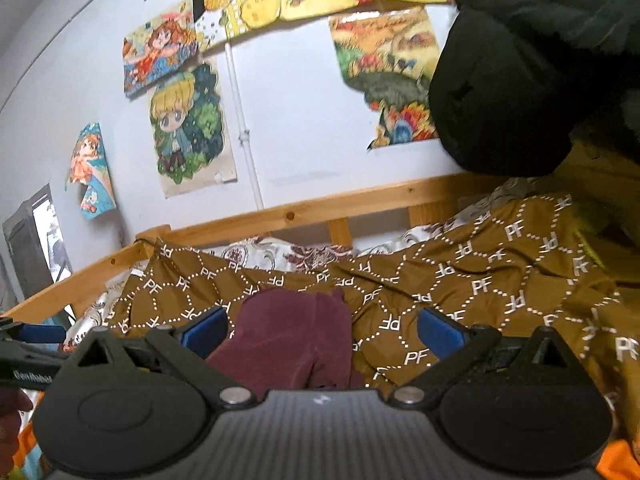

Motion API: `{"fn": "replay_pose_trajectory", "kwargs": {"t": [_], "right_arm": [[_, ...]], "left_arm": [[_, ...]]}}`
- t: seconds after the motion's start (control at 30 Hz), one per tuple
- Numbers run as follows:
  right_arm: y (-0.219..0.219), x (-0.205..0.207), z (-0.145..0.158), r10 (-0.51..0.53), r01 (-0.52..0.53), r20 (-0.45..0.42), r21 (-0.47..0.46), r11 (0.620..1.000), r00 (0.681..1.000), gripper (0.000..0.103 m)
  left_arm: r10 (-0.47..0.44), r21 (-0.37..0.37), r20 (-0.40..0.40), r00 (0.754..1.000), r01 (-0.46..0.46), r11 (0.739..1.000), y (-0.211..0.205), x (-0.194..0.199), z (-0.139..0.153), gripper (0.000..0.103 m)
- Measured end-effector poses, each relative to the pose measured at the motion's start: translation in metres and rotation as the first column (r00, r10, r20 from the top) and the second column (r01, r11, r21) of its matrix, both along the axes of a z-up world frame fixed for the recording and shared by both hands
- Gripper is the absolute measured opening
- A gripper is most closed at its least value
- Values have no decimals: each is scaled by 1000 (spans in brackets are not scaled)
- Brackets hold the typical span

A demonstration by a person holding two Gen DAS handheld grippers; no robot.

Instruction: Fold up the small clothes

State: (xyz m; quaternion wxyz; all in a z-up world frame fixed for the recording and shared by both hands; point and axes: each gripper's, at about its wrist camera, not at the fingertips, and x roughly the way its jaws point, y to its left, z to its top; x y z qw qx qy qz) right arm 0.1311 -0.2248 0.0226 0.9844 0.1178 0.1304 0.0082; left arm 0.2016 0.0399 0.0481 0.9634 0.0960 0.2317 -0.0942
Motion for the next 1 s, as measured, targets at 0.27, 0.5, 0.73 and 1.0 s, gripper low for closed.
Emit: {"fn": "replay_pose_trajectory", "kwargs": {"t": [0.27,0.5,0.73,1.0], "right_arm": [[18,-43,-3,-75,76,37,-19,997,997,103],[38,-52,-43,-116,116,4,-57,992,993,103],[37,-40,-69,-131,127,-58,-72,989,990,103],[38,-36,-81,-103,97,-85,-68,993,991,103]], "left_arm": [[-30,7,45,999,30,1000,10,-28,-10,102],[-9,-37,-10,1000,8,999,22,-27,-49,102],[28,-49,-130,991,-34,998,30,-14,-79,102],[30,-29,-136,990,-34,999,31,-16,-84,102]]}}
